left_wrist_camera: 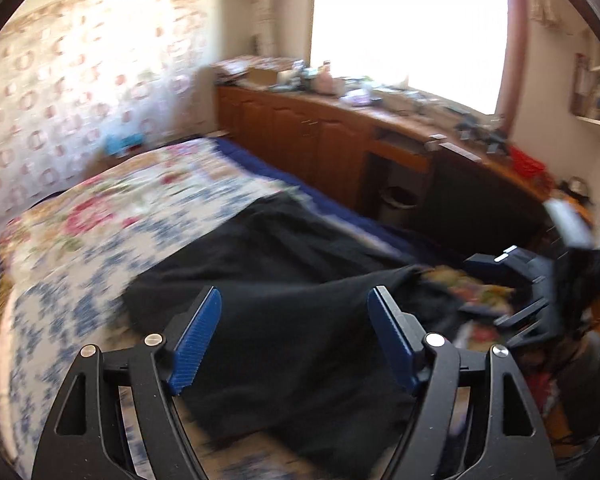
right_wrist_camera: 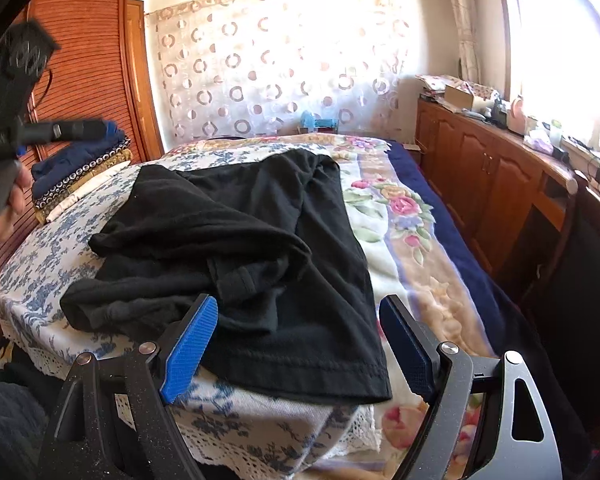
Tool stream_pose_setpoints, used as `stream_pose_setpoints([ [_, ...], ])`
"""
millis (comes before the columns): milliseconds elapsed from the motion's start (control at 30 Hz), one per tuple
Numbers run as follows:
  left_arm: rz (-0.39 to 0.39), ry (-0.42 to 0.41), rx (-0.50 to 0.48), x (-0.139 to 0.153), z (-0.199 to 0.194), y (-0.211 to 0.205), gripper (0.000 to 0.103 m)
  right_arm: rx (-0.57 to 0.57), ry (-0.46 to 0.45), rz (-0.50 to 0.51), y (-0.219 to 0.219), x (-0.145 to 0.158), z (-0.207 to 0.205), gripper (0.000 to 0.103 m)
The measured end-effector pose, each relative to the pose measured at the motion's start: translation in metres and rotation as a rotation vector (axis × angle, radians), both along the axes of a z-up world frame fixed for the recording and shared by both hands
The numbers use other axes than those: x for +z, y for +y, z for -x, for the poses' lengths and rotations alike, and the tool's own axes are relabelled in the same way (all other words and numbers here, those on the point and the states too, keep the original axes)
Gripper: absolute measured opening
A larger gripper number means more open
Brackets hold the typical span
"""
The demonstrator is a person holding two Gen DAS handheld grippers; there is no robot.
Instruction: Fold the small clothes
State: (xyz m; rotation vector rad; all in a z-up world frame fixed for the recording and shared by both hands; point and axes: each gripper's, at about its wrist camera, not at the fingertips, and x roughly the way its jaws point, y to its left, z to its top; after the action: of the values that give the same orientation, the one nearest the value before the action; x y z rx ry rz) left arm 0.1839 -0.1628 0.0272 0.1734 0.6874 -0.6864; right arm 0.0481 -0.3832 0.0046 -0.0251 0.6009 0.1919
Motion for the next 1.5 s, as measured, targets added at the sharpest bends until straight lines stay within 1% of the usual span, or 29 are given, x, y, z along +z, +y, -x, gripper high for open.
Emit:
stream_pose_setpoints([
  [100, -0.024, 0.053, 0.059, -0.023, -0.015, 0.023, 0.077, 0.025, 0.003, 0.011, 0.005, 0.004, -0.015, 0.085],
  [233, -0.051, 0.107, 0.115, -0.052, -0.027, 0.044, 0.077, 0.045, 0.032, 0.04, 0.011, 0.0, -0.041, 0.084],
  [333, -0.044, 0.157, 0.121, -0.068, -0.03, 0.054, 0.077, 0.053, 0.052, 0.062, 0.013, -0.004, -0.055, 0.084],
  [433, -0.045, 0.185, 0.102, -0.078, -0.024, 0.058, 0.077, 0.053, 0.074, 0.081, 0.015, -0.007, -0.067, 0.084],
  [500, -0.046, 0.208, 0.088, -0.084, -0.019, 0.062, 0.074, 0.062, 0.089, 0.077, 0.014, -0.009, -0.07, 0.084],
  [567, -0.043, 0.23, 0.078, -0.088, -0.017, 0.065, 0.066, 0.072, 0.109, 0.078, 0.016, -0.012, -0.074, 0.084],
  [667, -0.043, 0.256, 0.065, -0.095, -0.012, 0.066, 0.058, 0.09, 0.124, 0.084, 0.02, -0.014, -0.078, 0.084],
  [767, -0.047, 0.27, 0.054, -0.1, -0.006, 0.064, 0.056, 0.109, 0.133, 0.061, 0.018, -0.013, -0.08, 0.079],
  [833, -0.057, 0.251, 0.051, -0.101, 0.001, 0.062, 0.052, 0.12, 0.135, 0.049, 0.018, -0.013, -0.081, 0.074],
  [867, -0.057, 0.25, 0.046, -0.1, 0.003, 0.061, 0.044, 0.127, 0.135, 0.042, 0.017, -0.012, -0.081, 0.068],
  [900, -0.054, 0.254, 0.043, -0.101, 0.004, 0.06, 0.037, 0.133, 0.135, 0.035, 0.016, -0.012, -0.081, 0.063],
  [933, -0.049, 0.264, 0.042, -0.101, 0.005, 0.059, 0.027, 0.138, 0.133, 0.027, 0.015, -0.011, -0.081, 0.06],
  [967, -0.045, 0.269, 0.035, -0.101, 0.006, 0.058, 0.017, 0.141, 0.133, 0.021, 0.015, -0.012, -0.082, 0.052],
  [1000, -0.042, 0.262, 0.029, -0.099, 0.008, 0.056, 0.012, 0.142, 0.132, 0.017, 0.014, -0.012, -0.082, 0.043],
  [1033, -0.04, 0.249, 0.026, -0.097, 0.009, 0.055, 0.009, 0.141, 0.126, 0.012, 0.013, -0.012, -0.081, 0.039],
  [1067, -0.034, 0.239, 0.023, -0.093, 0.008, 0.054, 0.008, 0.143, 0.121, 0.0, 0.011, -0.012, -0.08, 0.027],
  [1100, -0.02, 0.214, 0.019, -0.085, 0.008, 0.052, 0.007, 0.142, 0.115, -0.011, 0.009, -0.012, -0.079, 0.02],
  [1167, 0.001, 0.175, 0.021, -0.07, 0.005, 0.047, 0.007, 0.14, 0.102, -0.041, 0.004, -0.012, -0.074, 0.013],
  [1233, 0.027, 0.116, 0.016, -0.046, -0.002, 0.038, 0.007, 0.127, 0.093, -0.066, 0.0, -0.012, -0.07, 0.011],
  [1333, 0.049, 0.052, 0.0, -0.017, -0.022, 0.022, 0.007, 0.128, 0.063, -0.09, -0.001, -0.01, -0.06, 0.01],
  [1500, 0.073, -0.032, -0.019, 0.019, -0.06, -0.01, 0.007, 0.108, 0.032, -0.127, -0.006, -0.006, -0.045, 0.009],
])
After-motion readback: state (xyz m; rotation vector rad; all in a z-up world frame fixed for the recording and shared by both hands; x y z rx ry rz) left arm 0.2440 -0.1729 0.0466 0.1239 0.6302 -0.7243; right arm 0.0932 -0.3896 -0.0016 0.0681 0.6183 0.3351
